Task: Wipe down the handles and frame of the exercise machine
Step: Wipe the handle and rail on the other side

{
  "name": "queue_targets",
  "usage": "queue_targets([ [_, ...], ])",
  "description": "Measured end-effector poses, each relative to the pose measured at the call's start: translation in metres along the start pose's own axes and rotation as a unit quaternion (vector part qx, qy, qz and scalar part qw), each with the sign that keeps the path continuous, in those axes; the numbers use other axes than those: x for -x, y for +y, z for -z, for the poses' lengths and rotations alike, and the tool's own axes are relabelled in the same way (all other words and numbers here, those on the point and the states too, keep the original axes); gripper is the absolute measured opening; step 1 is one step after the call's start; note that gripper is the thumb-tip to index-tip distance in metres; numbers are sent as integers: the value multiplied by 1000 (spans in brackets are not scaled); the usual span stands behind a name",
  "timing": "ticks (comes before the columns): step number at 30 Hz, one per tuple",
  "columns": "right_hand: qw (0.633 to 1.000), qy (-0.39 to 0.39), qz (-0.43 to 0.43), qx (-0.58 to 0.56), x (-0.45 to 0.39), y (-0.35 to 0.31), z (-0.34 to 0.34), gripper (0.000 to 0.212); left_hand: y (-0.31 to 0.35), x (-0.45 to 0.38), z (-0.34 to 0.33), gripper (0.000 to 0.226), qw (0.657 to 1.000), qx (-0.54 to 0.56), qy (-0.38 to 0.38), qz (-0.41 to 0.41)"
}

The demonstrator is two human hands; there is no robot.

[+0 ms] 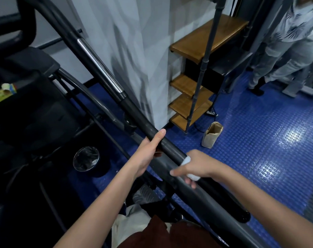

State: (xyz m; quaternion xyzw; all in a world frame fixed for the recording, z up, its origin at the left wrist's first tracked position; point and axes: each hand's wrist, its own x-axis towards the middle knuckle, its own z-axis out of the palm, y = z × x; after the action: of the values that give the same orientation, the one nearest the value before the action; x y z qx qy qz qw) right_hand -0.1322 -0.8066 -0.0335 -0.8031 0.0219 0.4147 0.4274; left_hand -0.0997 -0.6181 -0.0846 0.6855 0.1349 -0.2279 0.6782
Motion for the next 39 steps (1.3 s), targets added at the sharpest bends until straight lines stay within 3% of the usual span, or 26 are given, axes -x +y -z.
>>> queue_targets([
  [2, 986, 119, 5, 120, -15, -22, -12, 31, 3, 0, 3, 68, 1000, -13, 4, 5],
  [4, 929, 242, 33, 278, -21, -35, -28, 25, 6, -1, 6, 62, 1000, -21, -1, 10],
  [6, 881, 306, 68, 355, -19, -34, -41, 21, 7, -1, 6, 59, 1000, -20, -2, 12],
  [8, 874, 319, 75, 360, -11, -19, -41, 17, 5, -1, 5, 55, 1000, -9, -4, 11],
  [11, 926, 243, 36, 285, 10, 19, -27, 31, 2, -2, 4, 56, 1000, 10, -8, 12],
  [14, 998, 48, 9, 37, 33, 51, -4, 39, 1, -4, 6, 61, 1000, 11, -18, 14],
  [18, 978, -172, 19, -114, 43, 75, 17, 42, 0, -4, 7, 64, 1000, 9, -24, 14],
  [22, 962, -214, -15, -167, 28, 73, 17, 38, 1, -2, 6, 63, 1000, 6, -21, 14],
  [25, 985, -153, 22, -78, 15, 34, 14, 43, 2, -1, 5, 59, 1000, 8, -22, 12],
  [29, 996, 45, 26, 68, -15, -18, -1, 30, 2, -2, 6, 69, 1000, -3, -18, 5],
  [30, 983, 113, 26, 143, -21, -26, -8, 30, 3, -2, 6, 71, 1000, -7, -18, 5],
  [33, 898, 272, 67, 340, -21, -34, -32, 27, 3, -2, 7, 70, 1000, -8, -26, 10],
  [36, 879, 308, 86, 355, -9, -15, -37, 24, 2, -2, 7, 65, 999, 2, -34, 15],
  [39, 933, 230, 36, 276, 12, 18, -23, 41, 2, -2, 7, 59, 999, 21, -34, 19],
])
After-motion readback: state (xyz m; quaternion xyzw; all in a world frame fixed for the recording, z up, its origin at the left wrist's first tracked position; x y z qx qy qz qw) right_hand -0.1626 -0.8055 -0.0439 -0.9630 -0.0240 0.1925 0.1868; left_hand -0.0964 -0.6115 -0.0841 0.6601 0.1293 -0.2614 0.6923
